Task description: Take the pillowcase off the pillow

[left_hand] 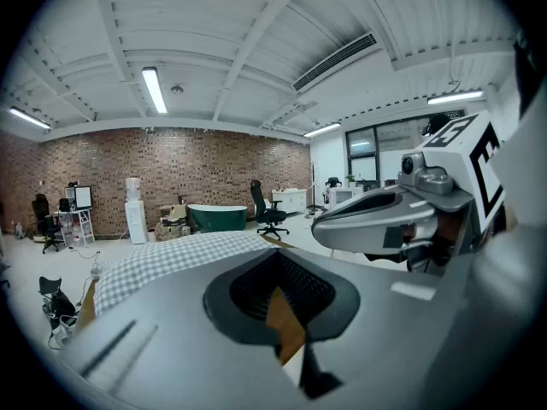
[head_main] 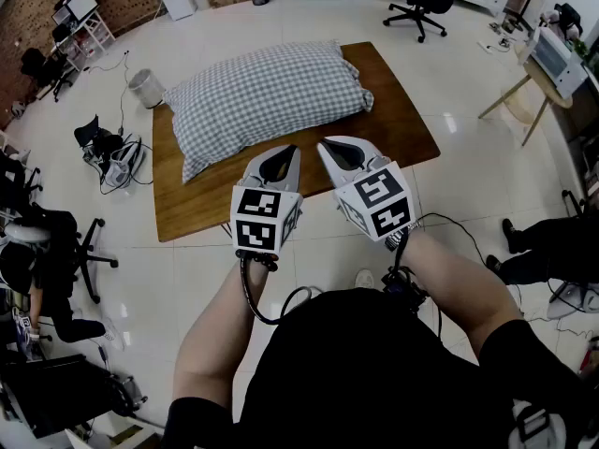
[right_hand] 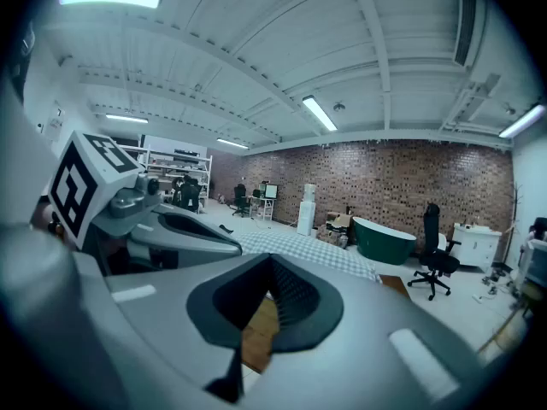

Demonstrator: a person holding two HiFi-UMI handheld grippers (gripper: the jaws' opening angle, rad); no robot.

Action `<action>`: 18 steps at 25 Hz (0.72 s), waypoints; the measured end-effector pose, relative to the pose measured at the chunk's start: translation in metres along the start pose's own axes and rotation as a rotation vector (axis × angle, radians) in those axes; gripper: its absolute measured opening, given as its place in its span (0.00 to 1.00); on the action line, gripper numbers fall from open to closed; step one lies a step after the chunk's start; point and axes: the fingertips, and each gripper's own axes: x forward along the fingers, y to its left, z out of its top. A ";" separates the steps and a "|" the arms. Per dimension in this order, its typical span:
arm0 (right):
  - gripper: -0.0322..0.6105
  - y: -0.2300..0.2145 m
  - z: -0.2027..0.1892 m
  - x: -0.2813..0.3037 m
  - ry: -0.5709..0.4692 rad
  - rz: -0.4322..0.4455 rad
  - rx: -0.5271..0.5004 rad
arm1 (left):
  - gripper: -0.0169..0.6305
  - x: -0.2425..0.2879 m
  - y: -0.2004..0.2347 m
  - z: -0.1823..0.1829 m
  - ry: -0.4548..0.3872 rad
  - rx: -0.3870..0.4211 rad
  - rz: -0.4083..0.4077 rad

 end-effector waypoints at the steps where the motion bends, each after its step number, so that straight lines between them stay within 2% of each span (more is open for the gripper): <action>1: 0.05 0.005 0.000 -0.002 0.000 -0.004 -0.002 | 0.03 -0.005 0.001 -0.003 0.005 0.000 -0.001; 4: 0.05 0.017 0.001 -0.005 0.003 -0.016 -0.006 | 0.03 -0.018 0.005 -0.008 0.014 -0.016 -0.008; 10: 0.05 0.032 0.006 -0.007 0.005 -0.035 -0.030 | 0.03 -0.030 0.006 -0.007 -0.013 -0.099 -0.047; 15: 0.05 0.017 0.008 -0.009 0.004 -0.045 -0.038 | 0.03 -0.018 0.005 -0.006 -0.015 -0.160 -0.065; 18: 0.05 0.009 -0.002 -0.004 0.007 -0.054 -0.028 | 0.03 -0.009 0.005 -0.017 -0.004 -0.193 -0.079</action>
